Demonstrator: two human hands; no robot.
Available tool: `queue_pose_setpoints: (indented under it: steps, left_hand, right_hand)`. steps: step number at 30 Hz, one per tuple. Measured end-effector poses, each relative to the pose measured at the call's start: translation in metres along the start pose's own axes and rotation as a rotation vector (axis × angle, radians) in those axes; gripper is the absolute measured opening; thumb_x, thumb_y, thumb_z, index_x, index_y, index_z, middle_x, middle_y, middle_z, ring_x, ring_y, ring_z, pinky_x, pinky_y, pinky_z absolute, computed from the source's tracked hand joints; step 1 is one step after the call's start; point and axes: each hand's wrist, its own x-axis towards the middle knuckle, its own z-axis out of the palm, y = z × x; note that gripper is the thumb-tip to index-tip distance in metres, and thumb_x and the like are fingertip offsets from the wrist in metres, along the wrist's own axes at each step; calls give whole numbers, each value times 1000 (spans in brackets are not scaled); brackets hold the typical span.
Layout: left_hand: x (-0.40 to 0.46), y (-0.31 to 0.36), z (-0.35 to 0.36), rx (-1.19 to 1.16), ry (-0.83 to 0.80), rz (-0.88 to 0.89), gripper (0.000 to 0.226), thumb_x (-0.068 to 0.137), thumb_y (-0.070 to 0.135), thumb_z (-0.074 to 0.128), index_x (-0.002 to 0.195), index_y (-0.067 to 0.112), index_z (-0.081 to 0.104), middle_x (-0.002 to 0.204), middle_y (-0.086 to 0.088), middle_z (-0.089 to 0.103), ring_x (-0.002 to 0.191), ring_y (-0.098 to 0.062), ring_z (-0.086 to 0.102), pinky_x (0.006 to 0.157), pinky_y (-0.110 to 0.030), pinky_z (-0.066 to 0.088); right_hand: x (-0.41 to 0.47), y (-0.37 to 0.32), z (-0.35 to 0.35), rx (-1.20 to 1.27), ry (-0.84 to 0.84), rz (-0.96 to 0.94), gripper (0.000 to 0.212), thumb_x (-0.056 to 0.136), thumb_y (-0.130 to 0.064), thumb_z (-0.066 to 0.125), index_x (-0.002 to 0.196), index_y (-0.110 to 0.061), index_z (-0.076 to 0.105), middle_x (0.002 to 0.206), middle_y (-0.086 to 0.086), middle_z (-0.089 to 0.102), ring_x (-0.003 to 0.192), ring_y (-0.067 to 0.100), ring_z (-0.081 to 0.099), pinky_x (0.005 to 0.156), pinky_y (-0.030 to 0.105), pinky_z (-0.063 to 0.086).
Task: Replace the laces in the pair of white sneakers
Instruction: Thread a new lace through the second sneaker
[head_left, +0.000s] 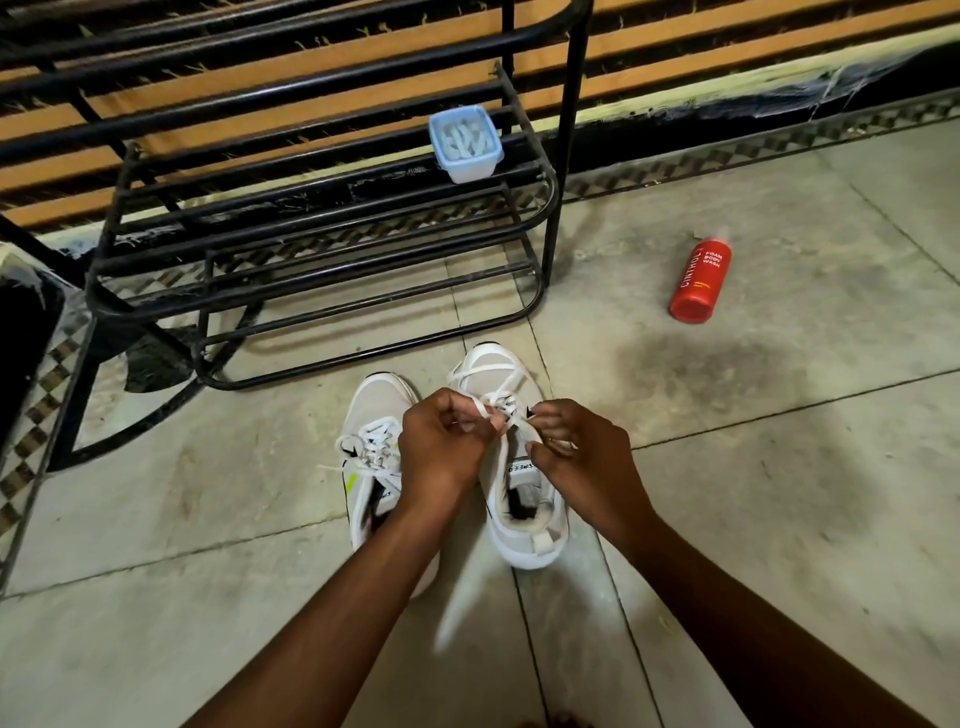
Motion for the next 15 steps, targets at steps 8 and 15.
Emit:
queue_pose_setpoints:
  steps: [8,15]
  left_hand:
    - [-1,-13,15,-29,39,-64,22,78,9,87,77,9,65,78,-12,75,83,-30,77,86,-56,60]
    - [-1,-20,27,-47,60,-92,24,76,12,88,79,6,65,77,-8,78,80,-26,77,84,-55,61]
  right_hand:
    - [1,7,-3,276,12,120,31,82,7,71,102,-16,74,92,-3,77,90,10,72,82,21,51]
    - [3,15,-4,443,-13,221,32,84,7,67,103,-18,75,94,12,76,96,30,73,84,43,55]
